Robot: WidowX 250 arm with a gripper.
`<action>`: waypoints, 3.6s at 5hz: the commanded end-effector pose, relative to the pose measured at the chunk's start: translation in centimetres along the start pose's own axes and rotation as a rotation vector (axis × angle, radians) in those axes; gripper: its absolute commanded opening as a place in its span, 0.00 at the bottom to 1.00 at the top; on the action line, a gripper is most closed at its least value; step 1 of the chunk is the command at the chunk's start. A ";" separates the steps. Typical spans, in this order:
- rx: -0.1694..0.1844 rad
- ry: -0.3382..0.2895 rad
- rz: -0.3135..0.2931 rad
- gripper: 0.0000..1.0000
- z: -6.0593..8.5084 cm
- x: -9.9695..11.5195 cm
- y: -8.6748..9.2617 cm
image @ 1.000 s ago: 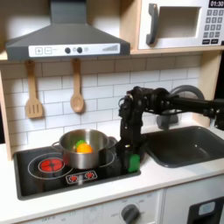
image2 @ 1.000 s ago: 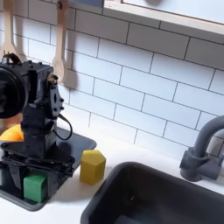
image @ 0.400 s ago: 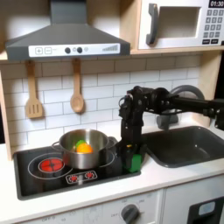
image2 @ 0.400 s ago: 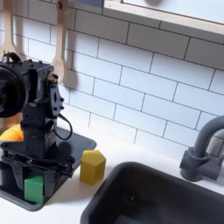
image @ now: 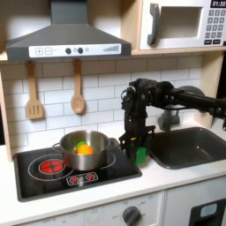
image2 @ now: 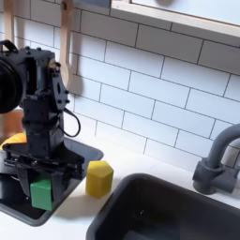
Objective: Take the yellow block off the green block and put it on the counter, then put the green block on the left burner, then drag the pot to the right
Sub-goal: 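Put the green block on the left burner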
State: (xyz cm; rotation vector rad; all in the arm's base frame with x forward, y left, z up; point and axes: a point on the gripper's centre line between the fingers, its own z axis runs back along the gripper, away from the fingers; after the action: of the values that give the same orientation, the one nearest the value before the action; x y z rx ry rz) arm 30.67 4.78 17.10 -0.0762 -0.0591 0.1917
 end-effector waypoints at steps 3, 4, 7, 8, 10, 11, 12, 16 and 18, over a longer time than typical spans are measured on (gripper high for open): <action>0.039 -0.027 0.162 0.00 1.2 -0.1 4.5; 0.049 -0.027 0.180 0.00 1.3 0.2 5.2; 0.065 -0.062 0.286 0.00 2.2 1.9 8.8; 0.067 -0.059 0.329 0.00 2.3 2.0 9.8; 0.070 -0.071 0.405 0.00 2.9 2.2 11.6; 0.084 -0.074 0.425 0.00 2.8 2.7 12.5; 0.087 -0.062 0.466 0.00 2.2 2.9 13.7; 0.107 -0.054 0.618 0.00 1.4 2.3 17.5; 0.105 -0.041 0.612 0.00 0.5 2.7 17.8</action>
State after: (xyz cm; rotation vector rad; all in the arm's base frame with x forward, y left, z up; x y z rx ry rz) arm 29.92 22.89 16.37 0.0207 -0.0696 0.8124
